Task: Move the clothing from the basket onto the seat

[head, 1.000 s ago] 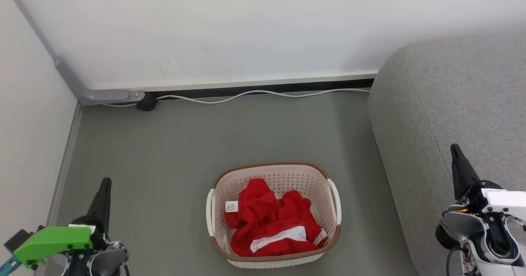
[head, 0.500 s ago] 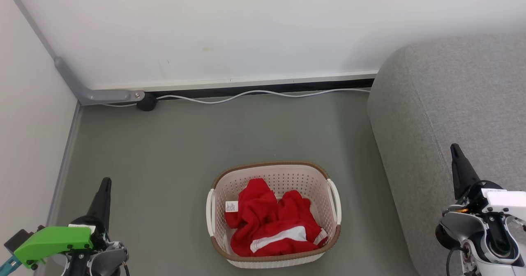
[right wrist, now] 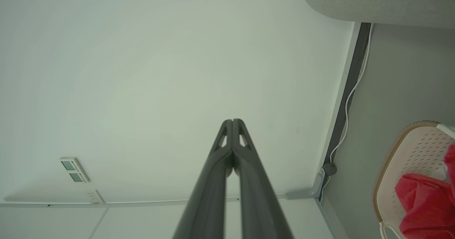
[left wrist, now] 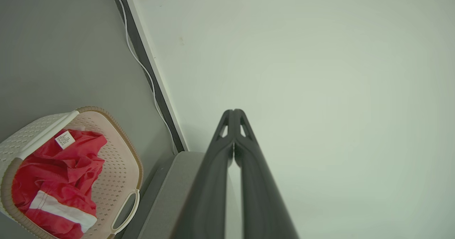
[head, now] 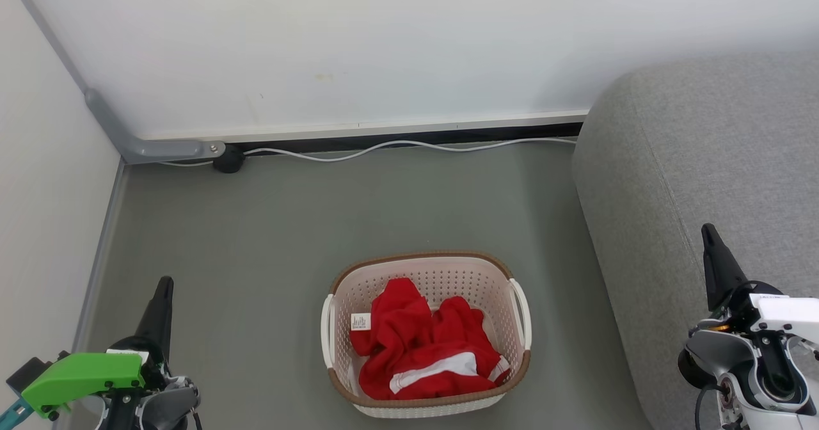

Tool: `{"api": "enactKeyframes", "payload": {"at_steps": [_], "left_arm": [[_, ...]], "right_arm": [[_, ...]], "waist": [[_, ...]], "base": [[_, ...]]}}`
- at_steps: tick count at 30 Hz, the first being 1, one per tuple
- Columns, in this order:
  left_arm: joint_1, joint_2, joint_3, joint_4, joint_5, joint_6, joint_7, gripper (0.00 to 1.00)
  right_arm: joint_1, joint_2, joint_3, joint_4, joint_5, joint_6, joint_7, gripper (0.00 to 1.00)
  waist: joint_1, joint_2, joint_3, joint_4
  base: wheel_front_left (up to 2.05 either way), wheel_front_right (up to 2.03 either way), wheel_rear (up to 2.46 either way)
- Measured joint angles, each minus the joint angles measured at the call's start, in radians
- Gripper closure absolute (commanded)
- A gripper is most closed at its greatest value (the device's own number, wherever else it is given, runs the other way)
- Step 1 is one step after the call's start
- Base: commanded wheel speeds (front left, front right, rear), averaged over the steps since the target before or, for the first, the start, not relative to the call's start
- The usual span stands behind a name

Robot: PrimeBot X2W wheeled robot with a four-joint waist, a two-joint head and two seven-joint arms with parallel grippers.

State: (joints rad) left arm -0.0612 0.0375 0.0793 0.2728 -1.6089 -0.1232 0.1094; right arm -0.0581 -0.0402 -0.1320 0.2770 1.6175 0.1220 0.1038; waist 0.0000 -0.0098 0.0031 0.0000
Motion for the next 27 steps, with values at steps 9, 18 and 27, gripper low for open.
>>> {"api": "enactKeyframes", "payload": {"at_steps": [9, 18, 27], "left_arm": [[0.038, -0.023, -0.009, 0.056, 0.0, 0.001, 0.0, 0.0], [0.052, -0.026, -0.024, 0.043, 0.03, 0.001, -0.024, 0.0], [0.052, -0.023, -0.044, 0.01, 0.13, 0.008, -0.059, 0.0]], "right_arm": [[0.049, 0.024, 0.003, 0.054, 0.0, -0.001, -0.001, 0.0], [0.061, 0.029, 0.023, 0.058, -0.013, -0.001, -0.025, 0.0], [0.061, 0.026, 0.05, 0.048, -0.083, -0.009, -0.057, 0.0]], "waist": [[0.0, 0.0, 0.0, 0.0], [0.0001, 0.0001, -0.003, -0.001], [0.0, 0.0001, -0.005, -0.001]], "base": [[0.0, 0.0, 0.0], [0.0, 0.0, 0.0], [0.0, 0.0, 0.0]]}}
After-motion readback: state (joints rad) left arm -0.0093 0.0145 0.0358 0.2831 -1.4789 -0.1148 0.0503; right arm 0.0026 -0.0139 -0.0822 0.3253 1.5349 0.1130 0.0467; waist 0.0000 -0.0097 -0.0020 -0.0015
